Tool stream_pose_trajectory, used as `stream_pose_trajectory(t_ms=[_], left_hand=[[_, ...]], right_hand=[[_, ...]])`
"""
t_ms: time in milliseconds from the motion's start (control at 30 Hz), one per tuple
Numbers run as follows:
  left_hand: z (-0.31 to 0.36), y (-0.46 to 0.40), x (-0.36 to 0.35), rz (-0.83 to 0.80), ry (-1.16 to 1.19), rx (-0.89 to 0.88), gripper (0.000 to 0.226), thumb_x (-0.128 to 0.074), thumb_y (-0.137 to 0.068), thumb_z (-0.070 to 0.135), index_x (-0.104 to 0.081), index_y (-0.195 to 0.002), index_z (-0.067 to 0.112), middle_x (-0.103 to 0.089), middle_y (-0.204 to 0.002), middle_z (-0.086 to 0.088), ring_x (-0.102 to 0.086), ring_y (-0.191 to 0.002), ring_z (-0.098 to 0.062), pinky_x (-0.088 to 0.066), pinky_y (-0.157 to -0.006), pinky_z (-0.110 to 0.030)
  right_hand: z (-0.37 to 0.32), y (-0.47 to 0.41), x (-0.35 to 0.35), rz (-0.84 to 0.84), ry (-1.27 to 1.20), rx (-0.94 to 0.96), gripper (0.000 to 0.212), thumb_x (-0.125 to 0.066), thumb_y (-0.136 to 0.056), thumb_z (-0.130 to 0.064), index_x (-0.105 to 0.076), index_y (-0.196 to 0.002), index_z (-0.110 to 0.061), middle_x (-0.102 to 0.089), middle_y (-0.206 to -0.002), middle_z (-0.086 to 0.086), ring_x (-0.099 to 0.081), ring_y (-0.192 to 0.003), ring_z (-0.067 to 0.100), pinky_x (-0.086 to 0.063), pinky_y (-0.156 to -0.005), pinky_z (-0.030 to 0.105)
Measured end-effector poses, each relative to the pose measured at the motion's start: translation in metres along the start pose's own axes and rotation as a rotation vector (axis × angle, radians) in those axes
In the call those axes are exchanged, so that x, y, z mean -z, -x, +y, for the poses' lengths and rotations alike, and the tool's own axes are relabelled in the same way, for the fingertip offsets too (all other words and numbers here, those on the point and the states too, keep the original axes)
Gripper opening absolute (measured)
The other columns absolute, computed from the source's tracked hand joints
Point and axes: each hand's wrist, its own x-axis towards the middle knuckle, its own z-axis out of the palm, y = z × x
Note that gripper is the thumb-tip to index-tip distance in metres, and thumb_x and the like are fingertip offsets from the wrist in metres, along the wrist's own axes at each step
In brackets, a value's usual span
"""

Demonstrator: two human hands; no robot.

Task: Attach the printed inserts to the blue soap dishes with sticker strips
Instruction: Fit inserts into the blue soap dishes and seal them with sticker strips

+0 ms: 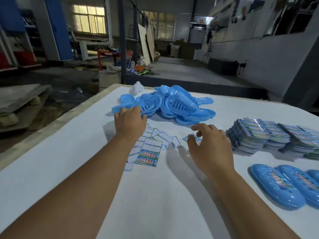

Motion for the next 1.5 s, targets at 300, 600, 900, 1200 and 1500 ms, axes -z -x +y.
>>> stream_pose_trajectory(t_ms=[300, 600, 900, 1200, 1500], left_hand=[[0.005, 0.003, 0.005, 0.205, 0.177, -0.091, 0.010, -0.052, -0.102, 0.024, -0.058, -0.099, 0.017, -0.067, -0.093, -0.002, -0.061, -0.088, -0.025, -0.041, -0.083, -0.042], [0.024, 0.043, 0.036, 0.078, 0.817, -0.051, 0.002, -0.053, -0.100, 0.024, -0.053, -0.101, 0.022, -0.061, -0.088, 0.014, -0.059, -0.079, 0.000, -0.052, -0.073, -0.028], [0.061, 0.084, 0.065, -0.410, 1.273, 0.270, 0.009, -0.060, -0.098, 0.019, -0.068, -0.096, 0.016, -0.075, -0.088, -0.013, -0.062, -0.067, -0.019, -0.050, -0.060, -0.030], [0.069, 0.104, 0.063, -0.685, 1.396, 0.361, 0.010, -0.057, -0.099, 0.010, -0.063, -0.093, 0.008, -0.066, -0.071, -0.006, -0.065, -0.060, -0.012, -0.056, -0.063, -0.025], [0.038, 0.085, 0.071, -0.400, 0.724, 0.113, 0.017, -0.063, -0.090, 0.022, -0.073, -0.077, 0.016, -0.074, -0.070, 0.002, -0.069, -0.069, -0.015, -0.057, -0.065, -0.031]], right_hand=[[0.002, 0.001, 0.003, -0.024, 0.008, -0.011, 0.030, -0.058, -0.095, -0.039, -0.063, -0.124, -0.032, -0.065, -0.114, -0.007, -0.054, -0.107, 0.026, -0.039, -0.091, 0.038], [0.006, 0.001, 0.009, -0.021, -0.137, -0.087, 0.028, -0.054, -0.095, -0.052, -0.067, -0.112, -0.034, -0.068, -0.097, -0.015, -0.059, -0.101, 0.020, -0.039, -0.096, 0.039], [0.001, 0.011, 0.009, -0.181, -0.667, 0.031, 0.073, -0.077, -0.080, -0.054, -0.042, -0.143, -0.044, -0.057, -0.123, -0.025, -0.066, -0.094, -0.004, -0.056, -0.082, 0.025], [0.008, 0.012, 0.008, -0.234, -0.539, -0.017, 0.075, -0.085, -0.074, -0.047, -0.052, -0.140, -0.034, -0.061, -0.123, -0.015, -0.063, -0.106, 0.005, -0.052, -0.095, 0.029], [0.028, -0.001, 0.023, -0.434, -0.371, 0.045, 0.058, -0.081, -0.077, -0.035, -0.059, -0.131, -0.042, -0.062, -0.123, -0.013, -0.061, -0.107, 0.008, -0.049, -0.092, 0.026]])
